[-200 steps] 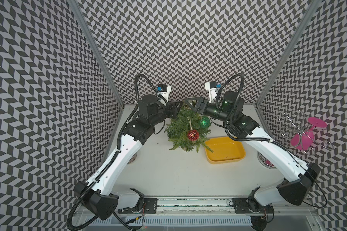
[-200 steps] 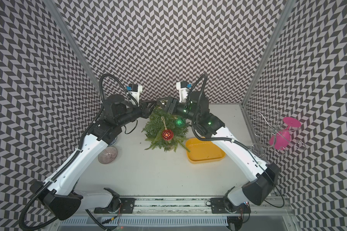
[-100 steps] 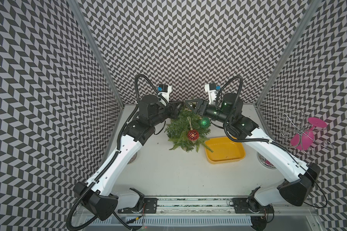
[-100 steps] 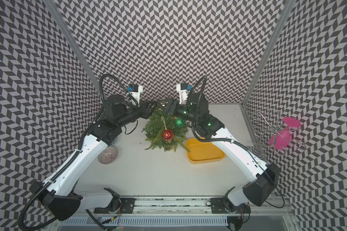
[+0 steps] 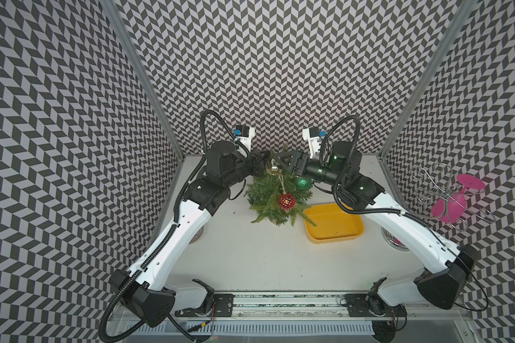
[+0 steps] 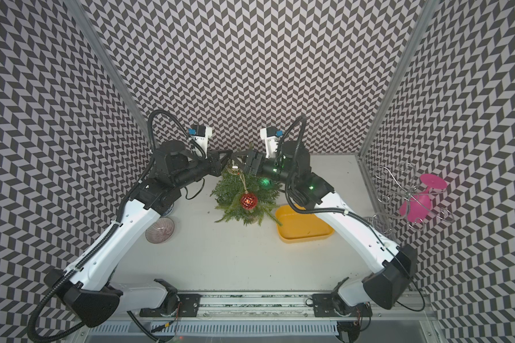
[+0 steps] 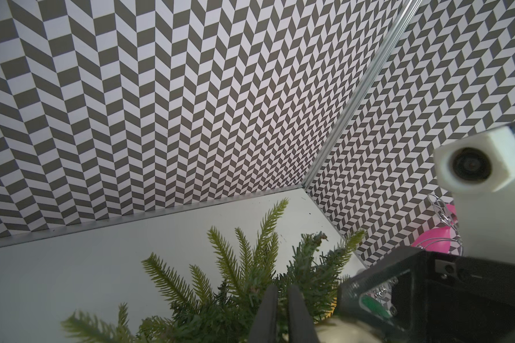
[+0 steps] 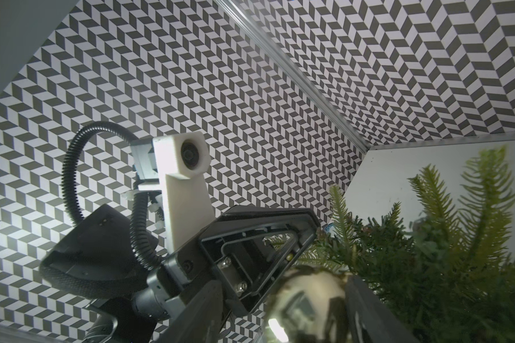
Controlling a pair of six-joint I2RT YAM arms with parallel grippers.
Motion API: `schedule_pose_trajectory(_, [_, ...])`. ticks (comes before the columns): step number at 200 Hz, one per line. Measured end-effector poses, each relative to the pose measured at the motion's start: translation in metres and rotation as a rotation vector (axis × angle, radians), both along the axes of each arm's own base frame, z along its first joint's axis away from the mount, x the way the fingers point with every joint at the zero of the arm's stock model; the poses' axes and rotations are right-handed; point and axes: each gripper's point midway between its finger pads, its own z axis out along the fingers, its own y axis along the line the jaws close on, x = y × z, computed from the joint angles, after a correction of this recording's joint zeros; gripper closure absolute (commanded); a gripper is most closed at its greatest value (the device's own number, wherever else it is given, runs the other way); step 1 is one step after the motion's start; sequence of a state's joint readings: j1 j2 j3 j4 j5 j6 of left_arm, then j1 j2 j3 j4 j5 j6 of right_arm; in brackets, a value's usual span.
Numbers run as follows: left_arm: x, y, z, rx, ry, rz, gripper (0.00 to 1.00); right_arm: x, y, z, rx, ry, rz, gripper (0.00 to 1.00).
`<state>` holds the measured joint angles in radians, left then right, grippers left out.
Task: Decorate the small christmas tree with ornaments
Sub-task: Hang an ornament on the christmas tree.
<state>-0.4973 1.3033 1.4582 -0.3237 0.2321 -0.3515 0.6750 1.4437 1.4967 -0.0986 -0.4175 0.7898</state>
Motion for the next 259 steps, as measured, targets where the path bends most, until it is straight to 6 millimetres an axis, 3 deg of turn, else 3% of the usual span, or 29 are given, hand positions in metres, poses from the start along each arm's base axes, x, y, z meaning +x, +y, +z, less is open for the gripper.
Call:
schedule_pose_trajectory(46, [0.0,0.0,0.0,0.0,0.0,0.001,0.85,-0.006,0.004,0.001,0.002,-0.003,0.035,0.32])
schedule_pose_trajectory(97, [-0.002,0.002,0.0,0.006,-0.001,0.003,0.57,-0.01,0.005,0.001,-0.01,-0.023,0.057,0.31])
schedule_pose_trajectory(149, [-0.018,0.011,0.013,0.004,-0.028,0.005,0.4,-0.012,0.0,0.005,-0.048,-0.067,0.04,0.28])
schedule_pose_trajectory(186, [-0.024,0.014,0.01,0.015,-0.019,0.004,0.37,-0.013,-0.007,0.012,-0.071,-0.106,0.011,0.27])
schedule_pose_trajectory(259, [-0.037,0.0,-0.022,0.153,0.021,0.029,0.35,-0.014,-0.027,0.026,-0.114,-0.172,-0.082,0.25])
